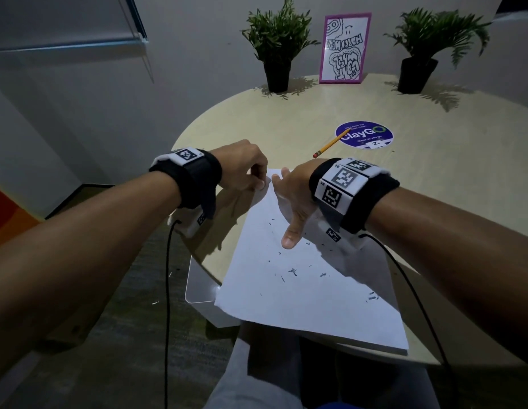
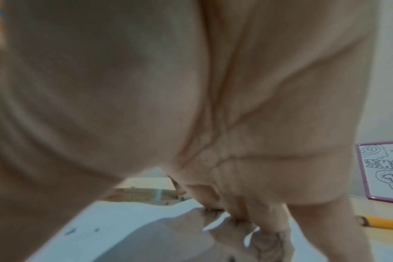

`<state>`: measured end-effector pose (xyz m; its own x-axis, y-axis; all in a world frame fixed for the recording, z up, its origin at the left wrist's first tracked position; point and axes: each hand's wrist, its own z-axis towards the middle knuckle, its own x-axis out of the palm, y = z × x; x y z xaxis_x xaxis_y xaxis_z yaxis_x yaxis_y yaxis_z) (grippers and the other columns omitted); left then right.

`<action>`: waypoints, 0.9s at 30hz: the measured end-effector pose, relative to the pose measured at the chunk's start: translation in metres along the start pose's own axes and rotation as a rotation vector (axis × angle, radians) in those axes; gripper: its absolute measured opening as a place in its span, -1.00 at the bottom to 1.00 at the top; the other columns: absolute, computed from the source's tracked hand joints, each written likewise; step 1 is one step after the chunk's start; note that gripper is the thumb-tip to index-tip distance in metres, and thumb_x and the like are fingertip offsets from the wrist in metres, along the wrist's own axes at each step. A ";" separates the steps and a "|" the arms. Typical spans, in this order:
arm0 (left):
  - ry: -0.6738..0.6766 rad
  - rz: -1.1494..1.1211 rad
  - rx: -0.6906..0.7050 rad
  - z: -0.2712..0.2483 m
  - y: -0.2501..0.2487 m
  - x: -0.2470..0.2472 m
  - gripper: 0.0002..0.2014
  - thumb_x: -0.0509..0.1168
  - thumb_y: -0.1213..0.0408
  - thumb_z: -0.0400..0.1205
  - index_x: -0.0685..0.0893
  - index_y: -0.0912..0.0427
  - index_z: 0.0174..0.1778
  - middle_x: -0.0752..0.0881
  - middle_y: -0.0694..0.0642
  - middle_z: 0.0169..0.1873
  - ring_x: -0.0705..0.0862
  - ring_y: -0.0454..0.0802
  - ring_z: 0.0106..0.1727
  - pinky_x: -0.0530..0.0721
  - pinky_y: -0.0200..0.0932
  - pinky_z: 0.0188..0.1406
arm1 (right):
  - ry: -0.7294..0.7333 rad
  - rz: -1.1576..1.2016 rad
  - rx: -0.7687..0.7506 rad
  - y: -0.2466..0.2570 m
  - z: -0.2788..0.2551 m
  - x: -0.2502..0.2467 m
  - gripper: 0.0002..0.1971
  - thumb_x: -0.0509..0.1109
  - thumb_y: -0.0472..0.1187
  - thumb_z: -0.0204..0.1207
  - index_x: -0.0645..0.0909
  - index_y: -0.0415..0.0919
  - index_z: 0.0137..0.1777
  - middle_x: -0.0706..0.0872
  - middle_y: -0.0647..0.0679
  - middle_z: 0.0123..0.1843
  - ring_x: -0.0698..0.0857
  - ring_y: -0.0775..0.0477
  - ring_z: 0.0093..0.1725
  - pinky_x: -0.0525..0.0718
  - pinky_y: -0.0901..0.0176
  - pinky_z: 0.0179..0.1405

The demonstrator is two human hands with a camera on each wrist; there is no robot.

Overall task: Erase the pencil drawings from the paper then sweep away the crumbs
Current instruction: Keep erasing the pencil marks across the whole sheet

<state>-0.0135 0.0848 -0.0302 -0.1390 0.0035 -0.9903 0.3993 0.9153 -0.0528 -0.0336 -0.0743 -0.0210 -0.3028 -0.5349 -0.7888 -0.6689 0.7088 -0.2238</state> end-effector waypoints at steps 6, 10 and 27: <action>-0.021 -0.107 0.026 -0.015 0.007 -0.006 -0.91 0.50 0.14 0.58 0.81 0.04 -0.06 0.79 -0.11 -0.22 0.60 -0.27 -0.32 0.45 -0.41 -0.37 | -0.008 -0.023 -0.003 -0.004 0.001 0.000 0.49 0.39 0.65 -0.13 0.10 -0.26 0.73 0.23 -0.23 0.74 0.43 -0.36 0.60 0.50 -0.33 0.48; 0.081 -0.118 0.079 -0.026 0.001 0.005 -0.96 0.53 0.17 0.55 0.82 0.01 -0.14 0.76 -0.12 -0.32 0.58 -0.25 -0.38 0.45 -0.47 -0.41 | -0.025 -0.026 -0.018 -0.005 0.004 0.003 0.42 0.42 0.66 -0.07 0.21 -0.26 0.70 0.37 -0.22 0.68 0.53 -0.32 0.53 0.59 -0.21 0.39; 0.155 -0.180 0.072 -0.017 -0.001 -0.001 -0.93 0.59 0.13 0.48 0.84 -0.10 -0.18 0.81 -0.15 -0.31 0.63 -0.22 -0.37 0.55 -0.38 -0.37 | -0.020 -0.030 0.006 -0.004 0.002 0.003 0.34 0.45 0.59 0.10 0.13 -0.28 0.73 0.29 -0.22 0.72 0.50 -0.33 0.55 0.56 -0.18 0.40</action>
<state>-0.0295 0.0909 -0.0266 -0.3487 -0.0899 -0.9329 0.4180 0.8760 -0.2407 -0.0299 -0.0778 -0.0234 -0.2689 -0.5470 -0.7928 -0.6732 0.6954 -0.2514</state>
